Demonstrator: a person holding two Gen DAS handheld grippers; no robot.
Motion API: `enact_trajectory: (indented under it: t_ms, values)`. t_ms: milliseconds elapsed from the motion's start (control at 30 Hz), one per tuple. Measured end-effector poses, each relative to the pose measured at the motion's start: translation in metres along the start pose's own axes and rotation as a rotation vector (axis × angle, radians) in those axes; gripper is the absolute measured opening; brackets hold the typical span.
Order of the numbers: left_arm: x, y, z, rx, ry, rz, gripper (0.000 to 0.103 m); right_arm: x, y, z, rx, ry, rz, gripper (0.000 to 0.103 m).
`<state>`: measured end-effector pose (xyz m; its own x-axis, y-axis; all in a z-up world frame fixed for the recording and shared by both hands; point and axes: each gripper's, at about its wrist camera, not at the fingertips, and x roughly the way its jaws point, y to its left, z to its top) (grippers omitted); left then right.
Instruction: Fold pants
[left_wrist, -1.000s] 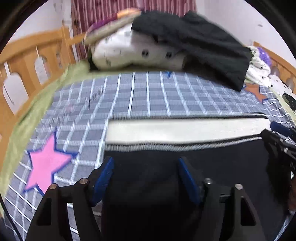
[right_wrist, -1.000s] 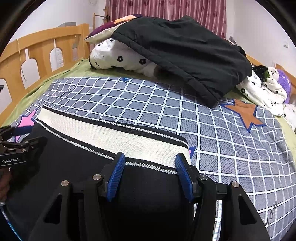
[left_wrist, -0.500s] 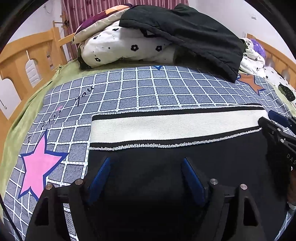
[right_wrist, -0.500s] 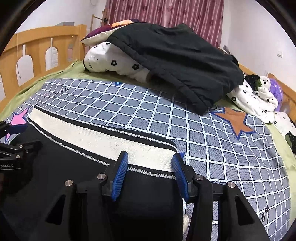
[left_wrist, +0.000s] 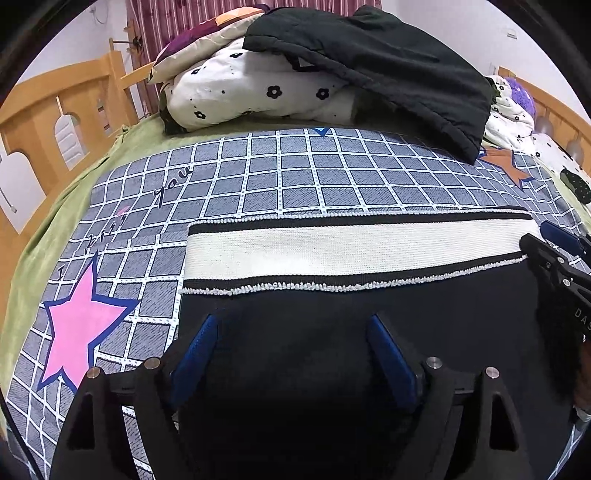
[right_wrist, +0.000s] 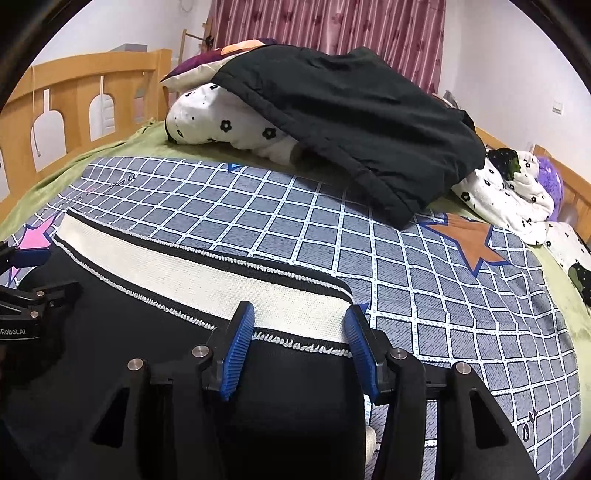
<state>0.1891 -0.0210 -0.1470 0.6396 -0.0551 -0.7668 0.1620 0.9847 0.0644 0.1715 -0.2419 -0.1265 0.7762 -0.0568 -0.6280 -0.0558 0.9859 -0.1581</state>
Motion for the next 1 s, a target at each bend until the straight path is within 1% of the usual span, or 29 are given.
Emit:
enact_trajectory:
  t_ms: [133,267,367,400,500,600,700,833,933,1000]
  values:
    - [0.000,0.000,0.000,0.000,0.000,0.001,0.084,0.000,-0.002,0.000,0.002,0.005,0.004,0.050]
    - [0.000,0.001,0.001,0.003,0.011,0.007,0.085,0.002,-0.003,0.002,-0.010,0.013,-0.001,0.056]
    - [-0.001,0.006,0.002,-0.002,0.040,-0.005,0.085,0.000,-0.005,0.003,-0.039,0.017,-0.003,0.058]
    - [-0.001,0.008,0.001,-0.008,0.053,-0.009,0.085,0.000,-0.008,0.004,-0.035,0.023,0.002,0.060]
    - [-0.002,0.013,0.000,-0.029,0.077,-0.013,0.085,-0.001,-0.019,0.007,0.010,0.056,0.012,0.060]
    - [-0.008,0.012,-0.007,-0.010,0.090,-0.003,0.085,-0.008,-0.023,0.006,0.015,0.075,-0.014,0.060]
    - [-0.019,0.008,-0.019,0.023,0.099,0.001,0.084,-0.018,-0.024,-0.004,0.013,0.096,-0.024,0.057]
    - [-0.041,0.006,-0.044,0.053,0.087,0.000,0.084,-0.039,-0.029,-0.028,0.044,0.120,-0.003,0.057]
    - [-0.058,0.011,-0.062,0.045,0.080,-0.020,0.084,-0.062,-0.036,-0.049,0.090,0.118,0.008,0.057]
    - [-0.067,0.015,-0.076,0.030,0.082,-0.039,0.084,-0.072,-0.038,-0.059,0.092,0.130,0.010,0.057]
